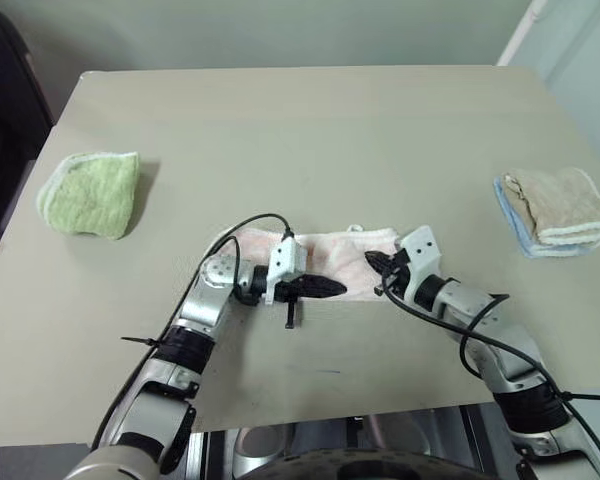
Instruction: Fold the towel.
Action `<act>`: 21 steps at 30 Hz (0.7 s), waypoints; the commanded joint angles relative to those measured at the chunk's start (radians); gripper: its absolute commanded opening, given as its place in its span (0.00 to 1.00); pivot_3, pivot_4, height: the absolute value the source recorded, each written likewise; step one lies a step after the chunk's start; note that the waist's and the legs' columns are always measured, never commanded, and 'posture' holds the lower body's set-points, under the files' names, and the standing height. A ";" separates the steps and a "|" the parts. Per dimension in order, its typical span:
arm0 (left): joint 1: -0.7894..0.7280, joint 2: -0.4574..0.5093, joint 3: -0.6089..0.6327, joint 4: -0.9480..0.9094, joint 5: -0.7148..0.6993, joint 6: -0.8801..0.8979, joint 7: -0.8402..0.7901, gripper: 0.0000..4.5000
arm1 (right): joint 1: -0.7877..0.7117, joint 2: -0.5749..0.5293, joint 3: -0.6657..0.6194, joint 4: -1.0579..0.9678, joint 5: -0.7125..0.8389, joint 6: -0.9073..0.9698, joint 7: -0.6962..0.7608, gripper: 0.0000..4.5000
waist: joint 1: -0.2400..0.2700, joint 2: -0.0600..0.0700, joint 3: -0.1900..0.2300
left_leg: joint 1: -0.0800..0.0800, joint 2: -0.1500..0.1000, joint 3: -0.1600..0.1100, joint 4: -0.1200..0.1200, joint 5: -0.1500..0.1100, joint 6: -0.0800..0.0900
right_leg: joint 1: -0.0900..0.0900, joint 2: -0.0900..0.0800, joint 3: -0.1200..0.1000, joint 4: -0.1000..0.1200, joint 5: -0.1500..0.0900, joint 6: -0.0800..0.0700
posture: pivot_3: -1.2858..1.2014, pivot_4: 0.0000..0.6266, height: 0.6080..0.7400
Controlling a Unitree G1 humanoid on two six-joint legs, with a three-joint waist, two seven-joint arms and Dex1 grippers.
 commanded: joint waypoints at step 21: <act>-0.016 0.418 0.400 -0.162 -0.343 0.736 0.185 1.00 | -0.093 -0.165 -0.127 -0.261 0.278 0.140 0.336 0.82 | -0.003 -0.001 0.002 | -0.001 0.002 0.000 -0.003 0.007 -0.014 | -0.004 0.004 0.002 0.000 -0.003 -0.004 | 0.52 0.24 1.00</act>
